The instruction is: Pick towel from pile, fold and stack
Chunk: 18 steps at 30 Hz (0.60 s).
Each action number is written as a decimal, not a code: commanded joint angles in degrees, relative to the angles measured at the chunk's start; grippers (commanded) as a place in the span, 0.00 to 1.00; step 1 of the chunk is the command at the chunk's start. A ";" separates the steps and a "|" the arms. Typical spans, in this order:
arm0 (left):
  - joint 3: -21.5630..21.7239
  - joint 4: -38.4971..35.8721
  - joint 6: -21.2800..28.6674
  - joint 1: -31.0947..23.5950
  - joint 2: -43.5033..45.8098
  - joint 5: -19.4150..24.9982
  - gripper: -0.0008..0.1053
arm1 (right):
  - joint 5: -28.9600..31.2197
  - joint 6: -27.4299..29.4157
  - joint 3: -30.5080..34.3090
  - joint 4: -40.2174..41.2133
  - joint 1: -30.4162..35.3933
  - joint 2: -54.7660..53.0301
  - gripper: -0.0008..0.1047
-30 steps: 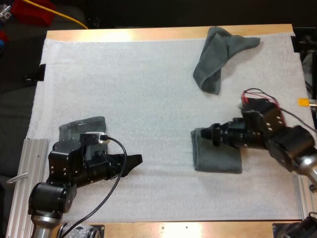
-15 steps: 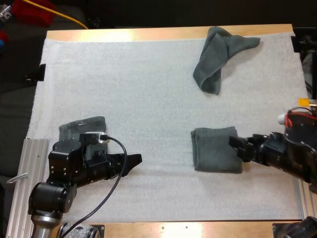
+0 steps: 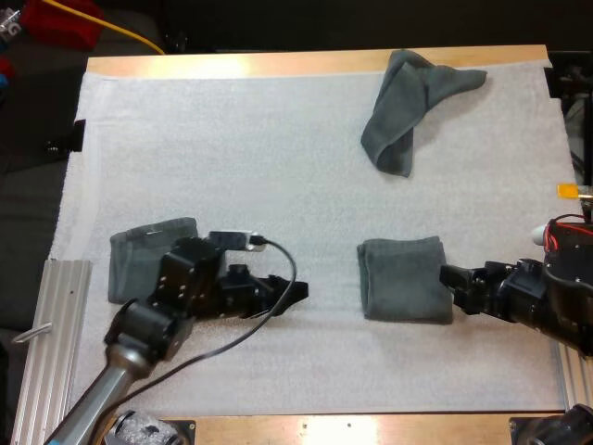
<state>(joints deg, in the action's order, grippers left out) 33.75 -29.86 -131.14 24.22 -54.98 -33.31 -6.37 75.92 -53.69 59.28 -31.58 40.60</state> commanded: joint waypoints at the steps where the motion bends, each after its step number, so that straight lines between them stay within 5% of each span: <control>1: 0.39 2.35 -1.04 0.70 -1.19 1.03 0.59 | 0.05 0.15 -0.35 0.03 -0.15 -0.34 0.65; 5: 0.39 8.01 -2.67 2.89 -9.21 -1.38 0.68 | -4.44 1.77 -0.35 0.03 -0.15 -0.34 0.65; 18: 0.64 27.34 -13.01 8.07 -30.63 -3.81 0.68 | -5.28 2.29 -0.35 0.03 -0.15 -0.21 0.65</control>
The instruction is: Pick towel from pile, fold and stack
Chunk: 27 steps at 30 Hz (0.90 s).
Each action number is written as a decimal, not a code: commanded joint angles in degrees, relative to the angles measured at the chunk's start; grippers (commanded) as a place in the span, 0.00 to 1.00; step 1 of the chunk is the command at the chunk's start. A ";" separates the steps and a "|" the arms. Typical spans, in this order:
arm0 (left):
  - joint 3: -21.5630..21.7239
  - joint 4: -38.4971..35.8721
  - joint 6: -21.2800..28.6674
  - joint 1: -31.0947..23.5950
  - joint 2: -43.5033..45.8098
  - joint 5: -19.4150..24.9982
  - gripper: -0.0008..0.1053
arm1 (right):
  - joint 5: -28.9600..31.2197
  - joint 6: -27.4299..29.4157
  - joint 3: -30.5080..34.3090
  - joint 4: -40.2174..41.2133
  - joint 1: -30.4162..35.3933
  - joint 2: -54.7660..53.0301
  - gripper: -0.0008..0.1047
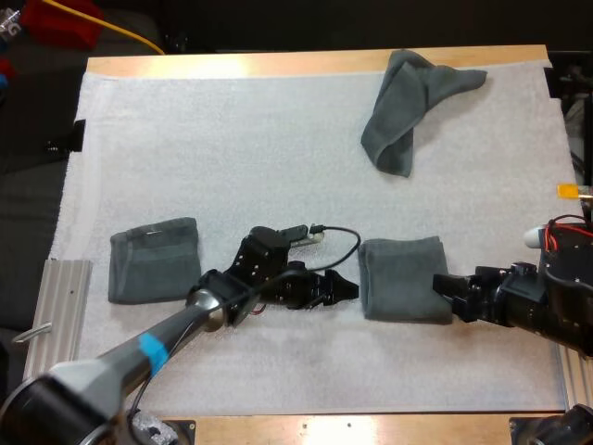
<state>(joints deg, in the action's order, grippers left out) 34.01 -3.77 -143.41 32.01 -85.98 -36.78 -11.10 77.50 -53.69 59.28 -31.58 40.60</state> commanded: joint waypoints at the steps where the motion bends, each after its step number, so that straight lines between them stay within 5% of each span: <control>1: 0.68 2.15 -1.26 0.27 -1.01 -0.35 0.68 | -0.55 0.71 -0.35 0.03 -0.15 -0.21 0.65; 12: 8.00 0.81 -1.71 0.27 -10.08 -2.05 0.68 | -0.55 0.71 -0.35 0.03 -0.15 -0.21 0.65; 27: 20.41 -15.44 -4.63 5.71 -16.93 -3.51 0.66 | -0.56 0.71 -0.35 0.03 -0.15 -0.21 0.65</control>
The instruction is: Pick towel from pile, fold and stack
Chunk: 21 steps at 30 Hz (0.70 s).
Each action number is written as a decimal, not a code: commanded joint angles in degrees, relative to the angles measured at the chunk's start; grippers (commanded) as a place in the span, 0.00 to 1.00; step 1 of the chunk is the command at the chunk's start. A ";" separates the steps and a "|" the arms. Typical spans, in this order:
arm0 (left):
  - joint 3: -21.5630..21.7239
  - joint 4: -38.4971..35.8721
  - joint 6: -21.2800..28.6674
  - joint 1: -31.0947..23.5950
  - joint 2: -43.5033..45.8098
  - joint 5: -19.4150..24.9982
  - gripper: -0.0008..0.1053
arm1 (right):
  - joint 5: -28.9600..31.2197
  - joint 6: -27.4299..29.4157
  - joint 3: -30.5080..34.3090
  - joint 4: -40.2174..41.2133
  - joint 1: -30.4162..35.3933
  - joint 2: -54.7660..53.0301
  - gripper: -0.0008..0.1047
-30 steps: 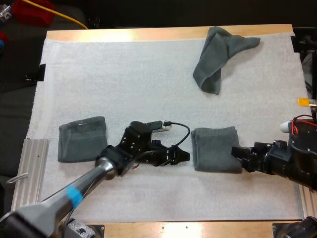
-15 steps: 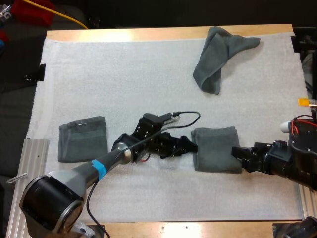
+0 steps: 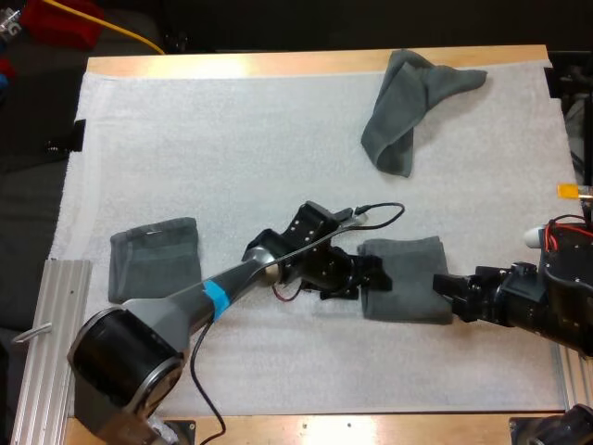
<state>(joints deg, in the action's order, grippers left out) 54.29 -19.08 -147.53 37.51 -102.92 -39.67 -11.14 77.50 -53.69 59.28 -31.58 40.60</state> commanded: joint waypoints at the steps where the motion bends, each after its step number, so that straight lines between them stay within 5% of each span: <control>1: 1.20 -0.87 -0.50 0.60 -0.68 -1.29 0.66 | -0.65 0.71 -0.35 0.04 -0.15 -0.21 0.65; 8: 7.34 -7.81 -0.50 0.98 -4.01 -4.28 0.66 | -0.68 0.71 -0.35 0.11 -0.15 -0.21 0.65; 14: 7.63 -2.85 -3.95 2.14 -4.81 -11.25 0.66 | -0.68 0.71 -0.35 0.11 -0.15 -0.21 0.65; 21: 7.71 -2.59 -5.27 2.12 -4.79 -9.96 0.65 | -1.83 0.71 -0.35 0.11 -0.15 -0.21 0.65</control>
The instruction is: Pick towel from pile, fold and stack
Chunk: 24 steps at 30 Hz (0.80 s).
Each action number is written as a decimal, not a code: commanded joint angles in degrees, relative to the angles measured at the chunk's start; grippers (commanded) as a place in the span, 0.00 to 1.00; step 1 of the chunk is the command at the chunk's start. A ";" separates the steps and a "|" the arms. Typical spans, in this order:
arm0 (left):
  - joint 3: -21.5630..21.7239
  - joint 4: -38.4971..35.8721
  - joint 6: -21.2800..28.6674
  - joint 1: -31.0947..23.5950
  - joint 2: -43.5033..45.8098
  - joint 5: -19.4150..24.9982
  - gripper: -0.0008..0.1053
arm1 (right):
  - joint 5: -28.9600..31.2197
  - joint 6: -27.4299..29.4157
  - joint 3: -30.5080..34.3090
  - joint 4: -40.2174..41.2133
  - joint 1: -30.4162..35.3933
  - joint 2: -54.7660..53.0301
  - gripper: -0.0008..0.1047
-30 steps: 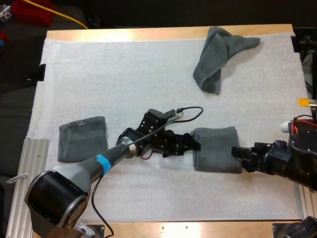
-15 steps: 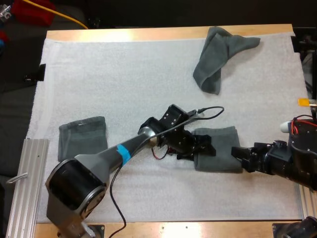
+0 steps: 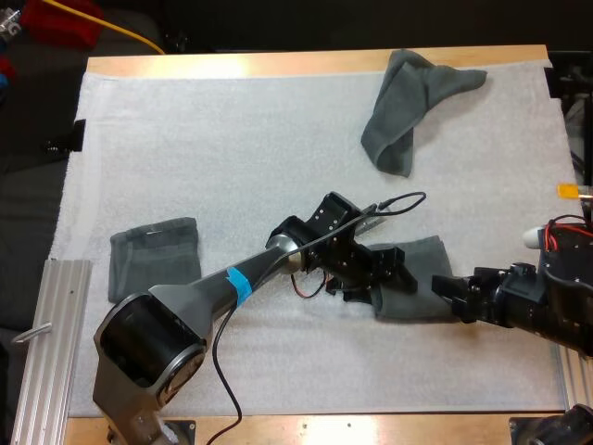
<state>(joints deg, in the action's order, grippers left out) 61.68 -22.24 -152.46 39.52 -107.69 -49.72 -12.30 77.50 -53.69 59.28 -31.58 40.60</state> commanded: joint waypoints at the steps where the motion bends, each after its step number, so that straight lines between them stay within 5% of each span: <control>1: 0.32 0.65 -0.67 0.11 -0.02 0.10 0.61 | -0.84 0.71 -0.35 0.11 -0.15 -0.21 0.65; 6: 0.32 0.62 -0.71 0.11 -0.02 0.10 0.31 | -0.83 0.71 -0.35 0.11 -0.15 -0.21 0.65; 8: 0.32 0.22 -0.69 0.11 -0.02 0.10 0.08 | -0.83 0.71 -0.35 0.11 -0.15 -0.21 0.65; 10: 0.32 0.22 0.07 0.11 -0.02 0.10 0.01 | -0.83 0.71 -0.35 0.11 -0.15 -0.21 0.65; 15: 0.32 -0.65 3.73 0.11 1.27 -0.81 0.01 | -0.83 0.71 -0.35 0.11 -0.15 -0.21 0.65; 24: 0.32 -11.43 19.17 -1.90 12.45 -0.49 0.01 | -0.43 0.73 -0.35 0.11 -0.15 -0.21 0.65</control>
<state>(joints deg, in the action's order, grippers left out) 61.68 -33.14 -134.19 37.61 -95.69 -49.72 -12.50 77.58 -53.69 59.28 -31.58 40.60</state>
